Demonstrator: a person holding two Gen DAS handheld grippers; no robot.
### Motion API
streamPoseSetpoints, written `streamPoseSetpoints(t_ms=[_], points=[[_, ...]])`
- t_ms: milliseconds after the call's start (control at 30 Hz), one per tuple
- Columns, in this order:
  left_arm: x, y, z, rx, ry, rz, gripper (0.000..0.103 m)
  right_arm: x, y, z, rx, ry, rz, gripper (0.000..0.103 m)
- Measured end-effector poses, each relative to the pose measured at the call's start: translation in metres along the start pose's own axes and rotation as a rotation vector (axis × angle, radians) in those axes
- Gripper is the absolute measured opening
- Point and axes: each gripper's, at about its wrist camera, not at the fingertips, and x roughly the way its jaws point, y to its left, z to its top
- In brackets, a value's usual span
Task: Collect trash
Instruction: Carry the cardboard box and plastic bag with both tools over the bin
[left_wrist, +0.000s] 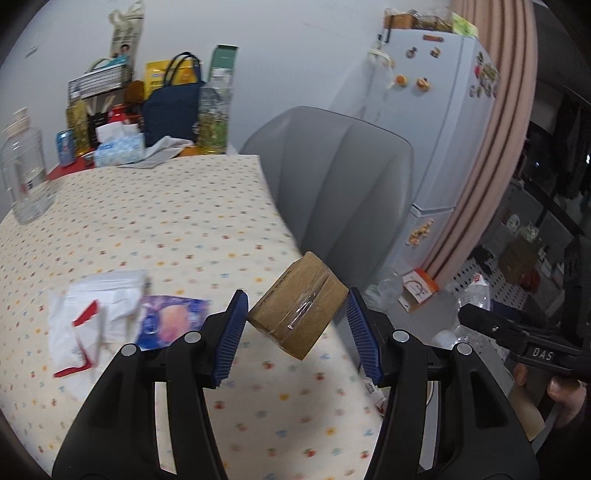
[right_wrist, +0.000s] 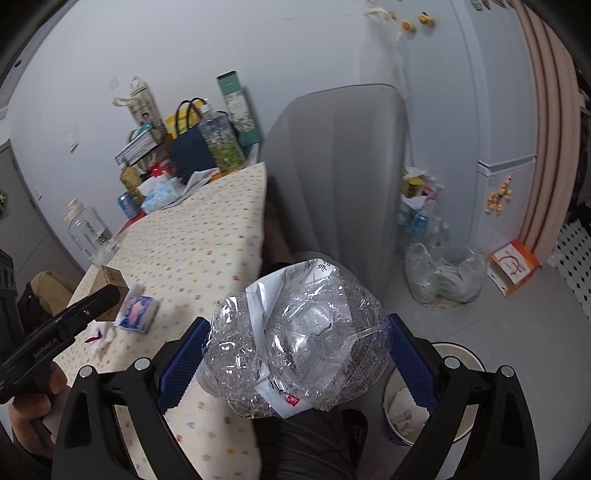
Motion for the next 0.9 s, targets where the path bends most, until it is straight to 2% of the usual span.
streamPoseSetpoints(t_ms=[233,533,700,833,900], points=[[0.034,-0.053,0.0,0.081,0.061,-0.063,0.055,0.006,-0.05,-0.013,0.07,0.016,-0.069,0.092],[0.075,-0.101,-0.011,0.143,0.157,-0.117,0.055,0.031,-0.111,-0.037,0.176,0.078,-0.146,0.092],[0.099,-0.124,-0.02,0.177,0.21,-0.128,0.055,0.045,-0.139,-0.049,0.219,0.101,-0.181,0.092],[0.116,-0.139,-0.025,0.193,0.245,-0.132,0.055,0.063,-0.169,-0.058,0.276,0.085,-0.184,0.093],[0.124,-0.147,-0.028,0.204,0.263,-0.134,0.055,0.072,-0.185,-0.065,0.341,0.114,-0.215,0.093]])
